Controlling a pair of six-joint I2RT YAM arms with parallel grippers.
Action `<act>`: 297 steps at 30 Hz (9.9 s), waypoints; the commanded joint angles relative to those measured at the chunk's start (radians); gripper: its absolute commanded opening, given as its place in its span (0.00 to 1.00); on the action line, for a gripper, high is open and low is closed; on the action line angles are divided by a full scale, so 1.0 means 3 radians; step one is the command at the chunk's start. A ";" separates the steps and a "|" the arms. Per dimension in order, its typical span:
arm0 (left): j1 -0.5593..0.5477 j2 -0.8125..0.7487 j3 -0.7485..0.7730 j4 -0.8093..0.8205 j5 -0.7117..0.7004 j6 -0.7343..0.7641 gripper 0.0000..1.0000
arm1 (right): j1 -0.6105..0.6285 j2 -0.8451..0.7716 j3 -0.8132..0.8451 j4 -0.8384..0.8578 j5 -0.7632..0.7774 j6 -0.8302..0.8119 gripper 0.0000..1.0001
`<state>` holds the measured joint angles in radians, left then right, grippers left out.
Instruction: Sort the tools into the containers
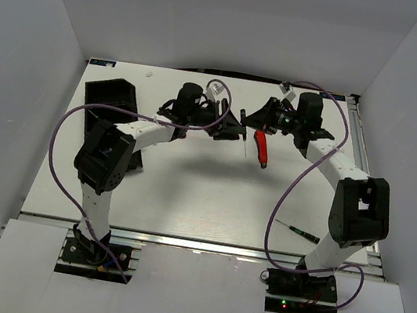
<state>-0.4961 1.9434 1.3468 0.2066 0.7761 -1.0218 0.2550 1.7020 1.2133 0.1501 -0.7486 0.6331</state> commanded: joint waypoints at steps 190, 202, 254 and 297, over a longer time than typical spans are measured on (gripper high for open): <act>0.0191 -0.0312 0.0291 -0.0351 0.0026 0.0384 0.61 | 0.0265 0.0504 0.1565 -0.2858 -0.0659 -0.2622 0.00; 0.0125 -0.0138 0.0399 -0.0264 0.0251 0.0333 0.02 | 0.0275 0.0509 0.1529 -0.2858 -0.0675 -0.2672 0.00; 0.2625 -0.0812 0.0287 -0.2269 -0.2393 0.1622 0.53 | -0.0165 -0.0008 0.0650 -0.2802 -0.0405 -0.3946 0.89; 0.1342 -0.1621 -0.0757 -0.1016 -0.0562 0.0757 0.90 | 0.0091 0.0980 0.0573 -0.1764 0.2230 -0.2499 0.04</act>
<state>-0.0574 1.4376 1.1042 -0.1299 0.5995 -0.7692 0.2871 2.0460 1.4330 -0.3592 -0.0486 -0.1371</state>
